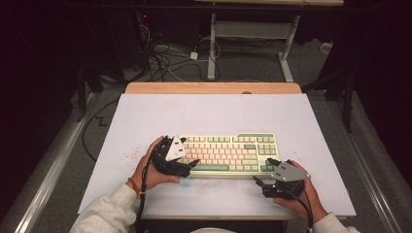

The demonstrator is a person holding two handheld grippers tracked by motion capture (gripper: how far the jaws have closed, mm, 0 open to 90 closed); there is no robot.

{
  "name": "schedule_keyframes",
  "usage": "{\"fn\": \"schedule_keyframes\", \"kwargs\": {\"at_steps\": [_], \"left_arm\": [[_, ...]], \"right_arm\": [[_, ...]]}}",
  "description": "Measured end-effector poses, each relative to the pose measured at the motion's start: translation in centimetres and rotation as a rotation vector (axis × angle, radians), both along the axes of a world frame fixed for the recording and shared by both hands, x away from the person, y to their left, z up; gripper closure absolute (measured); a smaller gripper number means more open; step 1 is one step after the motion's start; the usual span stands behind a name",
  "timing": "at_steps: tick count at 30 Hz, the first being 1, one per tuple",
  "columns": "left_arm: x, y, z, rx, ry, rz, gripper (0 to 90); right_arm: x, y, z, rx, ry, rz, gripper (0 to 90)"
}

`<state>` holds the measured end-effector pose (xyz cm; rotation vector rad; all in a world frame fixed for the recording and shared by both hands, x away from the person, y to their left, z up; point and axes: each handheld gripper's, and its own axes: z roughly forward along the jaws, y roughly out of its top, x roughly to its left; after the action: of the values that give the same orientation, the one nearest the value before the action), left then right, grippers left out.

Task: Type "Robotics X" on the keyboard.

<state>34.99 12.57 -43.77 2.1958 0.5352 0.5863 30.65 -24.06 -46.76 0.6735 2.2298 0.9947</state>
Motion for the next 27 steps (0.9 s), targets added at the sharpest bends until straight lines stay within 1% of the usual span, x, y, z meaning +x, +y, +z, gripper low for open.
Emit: {"fn": "schedule_keyframes", "kwargs": {"at_steps": [1, 2, 4, 6, 7, 8, 9, 10, 11, 12, 13, 15, 16, 19, 21, 24, 26, 27], "left_arm": [[-0.2, 0.1, -0.1, -0.009, 0.003, -0.005, 18.0], [-0.4, 0.1, -0.2, -0.009, -0.003, -0.004, 19.5], [-0.6, 0.0, -0.4, -0.003, 0.002, -0.010, 25.8], [-0.7, -0.1, -0.4, -0.012, 0.013, -0.012, 38.5], [-0.6, -0.2, -0.4, -0.020, 0.036, -0.025, 47.5], [-0.5, -0.2, -0.4, -0.028, 0.052, -0.039, 53.8], [-0.5, -0.3, -0.3, -0.028, 0.059, -0.047, 63.0], [-0.4, -0.4, -0.3, -0.023, 0.069, -0.060, 69.4], [-0.4, -0.5, -0.3, -0.015, 0.076, -0.074, 73.0], [-0.3, -0.6, -0.3, -0.002, 0.076, -0.073, 78.1], [-0.2, -0.8, -0.2, 0.016, 0.079, -0.075, 81.0], [-0.1, -1.2, -0.2, 0.024, 0.087, -0.087, 85.1], [0.0, -1.5, -0.2, 0.038, 0.087, -0.088, 86.7], [0.2, -2.3, -0.2, 0.056, 0.093, -0.110, 87.5], [0.3, -2.9, -0.2, 0.078, 0.093, -0.125, 87.6], [0.4, -3.5, -0.3, 0.082, 0.107, -0.149, 87.6], [0.6, -3.8, -0.4, 0.096, 0.108, -0.152, 87.6], [0.7, -3.9, -0.5, 0.096, 0.116, -0.158, 87.6]], "right_arm": [[0.0, 0.0, 0.0, 0.001, 0.000, 0.000, 24.1], [0.0, 0.0, 0.0, 0.001, -0.001, 0.000, 24.1], [0.0, 0.0, 0.1, 0.002, -0.001, 0.000, 24.1], [0.0, 0.0, 0.1, 0.002, -0.002, 0.000, 24.1], [0.0, 0.0, 0.1, 0.003, -0.002, 0.001, 24.1], [-0.1, 0.0, 0.1, 0.003, -0.003, 0.001, 24.1], [0.0, 0.0, 0.1, 0.004, -0.003, 0.001, 24.1], [0.0, 0.0, 0.1, 0.003, -0.002, 0.000, 24.1], [0.0, 0.0, 0.1, 0.003, -0.001, 0.000, 24.1], [0.0, 0.0, 0.0, 0.003, 0.000, -0.001, 24.1], [0.0, 0.0, 0.0, 0.003, 0.000, -0.002, 24.1], [0.0, 0.0, 0.0, 0.003, 0.002, -0.002, 24.1], [0.0, 0.0, 0.0, 0.003, 0.003, -0.002, 24.1], [0.0, 0.1, 0.0, 0.000, 0.003, 0.000, 24.1], [0.1, 0.1, -0.1, 0.000, 0.004, -0.001, 24.1], [0.1, 0.1, -0.1, -0.002, 0.007, -0.001, 24.1], [0.1, 0.1, -0.1, -0.004, 0.009, -0.003, 24.1], [0.1, 0.1, -0.1, -0.004, 0.009, -0.004, 24.1]]}}
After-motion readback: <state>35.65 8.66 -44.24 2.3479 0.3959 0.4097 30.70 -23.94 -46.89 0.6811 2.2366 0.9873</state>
